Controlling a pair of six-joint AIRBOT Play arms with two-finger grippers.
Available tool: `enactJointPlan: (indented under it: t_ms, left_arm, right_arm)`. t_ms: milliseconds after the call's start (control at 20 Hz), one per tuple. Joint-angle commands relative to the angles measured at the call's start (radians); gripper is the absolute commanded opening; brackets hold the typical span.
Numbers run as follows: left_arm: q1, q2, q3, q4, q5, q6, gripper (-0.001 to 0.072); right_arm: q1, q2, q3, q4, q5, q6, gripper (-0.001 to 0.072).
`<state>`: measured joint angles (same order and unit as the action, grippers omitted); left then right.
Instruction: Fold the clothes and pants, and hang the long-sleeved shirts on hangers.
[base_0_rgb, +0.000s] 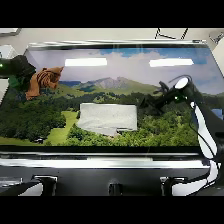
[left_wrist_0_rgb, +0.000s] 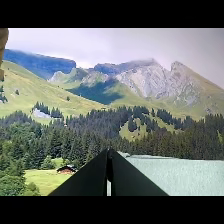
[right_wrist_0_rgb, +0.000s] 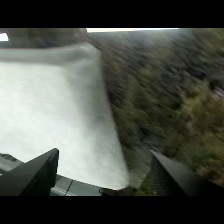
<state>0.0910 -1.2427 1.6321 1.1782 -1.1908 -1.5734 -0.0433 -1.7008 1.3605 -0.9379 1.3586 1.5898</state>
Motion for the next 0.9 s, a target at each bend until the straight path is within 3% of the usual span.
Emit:
enactJointPlan:
  t_ms: [0, 200, 250, 300, 400, 650, 850]
  left_arm:
    - [0.001, 0.0, 0.0, 0.001, -0.018, 0.003, 0.0023]
    - [0.001, 0.0, 0.0, 0.001, -0.032, -0.008, 0.0024]
    - [0.001, 0.0, 0.0, 0.001, -0.032, -0.008, 0.0023]
    - [0.001, 0.0, 0.0, 0.001, -0.032, -0.008, 0.0023]
    - [0.001, 0.0, 0.0, 0.001, -0.032, -0.008, 0.0023]
    - [0.001, 0.0, 0.0, 0.001, -0.024, -0.004, 0.0024]
    - [0.001, -0.003, 0.0, 0.001, 0.003, -0.004, 0.0024]
  right_arm:
    - [-0.001, 0.004, -0.153, 0.102, -0.09, -0.126, 0.0632]
    - [0.081, -0.054, -0.172, 0.234, -0.139, -0.234, 0.063]
    - [0.097, -0.064, -0.172, 0.25, -0.139, -0.251, 0.0598]
    - [0.11, -0.068, -0.171, 0.254, -0.141, -0.266, 0.0477]
    - [0.107, -0.065, -0.164, 0.258, -0.144, -0.275, 0.0041]
    - [-0.056, 0.054, 0.02, 0.285, -0.019, -0.322, 0.004]
    - [-0.309, 0.156, 0.217, 0.271, 0.061, -0.229, 0.0039]
